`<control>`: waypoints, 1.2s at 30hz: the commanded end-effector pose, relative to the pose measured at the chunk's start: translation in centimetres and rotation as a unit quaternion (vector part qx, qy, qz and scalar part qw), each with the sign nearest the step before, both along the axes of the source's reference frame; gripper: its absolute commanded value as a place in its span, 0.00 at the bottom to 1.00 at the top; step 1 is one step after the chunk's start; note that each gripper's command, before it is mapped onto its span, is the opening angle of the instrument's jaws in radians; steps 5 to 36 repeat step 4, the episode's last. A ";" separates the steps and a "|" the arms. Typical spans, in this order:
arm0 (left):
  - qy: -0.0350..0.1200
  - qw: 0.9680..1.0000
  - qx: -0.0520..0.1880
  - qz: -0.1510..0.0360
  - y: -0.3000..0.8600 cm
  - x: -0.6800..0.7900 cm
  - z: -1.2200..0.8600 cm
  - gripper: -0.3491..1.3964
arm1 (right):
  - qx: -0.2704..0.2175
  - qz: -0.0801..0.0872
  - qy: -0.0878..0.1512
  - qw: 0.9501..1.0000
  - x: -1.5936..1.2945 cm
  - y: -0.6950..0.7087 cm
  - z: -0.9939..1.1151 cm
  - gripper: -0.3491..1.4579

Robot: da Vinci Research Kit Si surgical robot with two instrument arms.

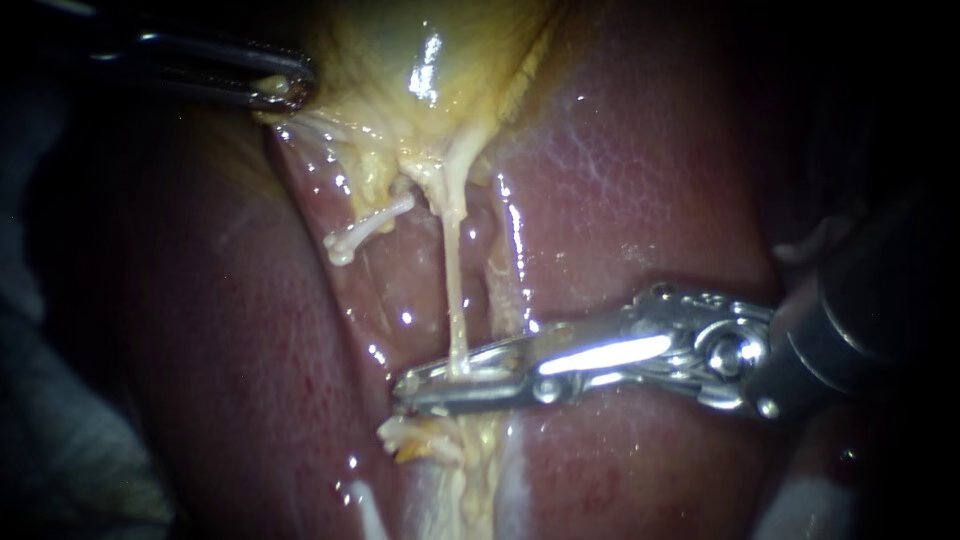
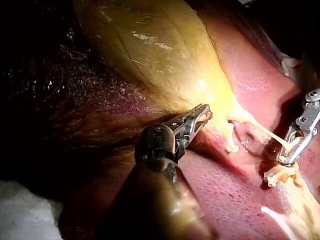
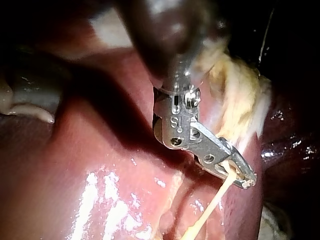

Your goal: Clipping first clip right tube

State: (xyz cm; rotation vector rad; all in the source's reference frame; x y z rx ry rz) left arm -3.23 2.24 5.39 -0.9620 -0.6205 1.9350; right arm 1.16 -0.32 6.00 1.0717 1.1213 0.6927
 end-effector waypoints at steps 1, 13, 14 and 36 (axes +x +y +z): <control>0.000 1.000 0.000 0.000 0.00 0.00 0.00 0.00 | 0.000 0.000 0.000 1.000 0.00 0.00 0.01 0.00; 0.000 1.000 0.000 0.000 0.00 0.00 0.00 0.00 | 0.002 0.000 -0.001 1.000 0.00 0.00 0.01 0.00; 0.000 1.000 0.000 0.000 0.00 0.00 0.00 0.00 | 0.002 0.000 -0.001 1.000 0.00 0.00 0.01 0.00; 0.000 1.000 0.000 0.000 0.00 0.00 0.00 0.00 | 0.002 0.000 -0.001 1.000 0.00 0.00 0.01 0.00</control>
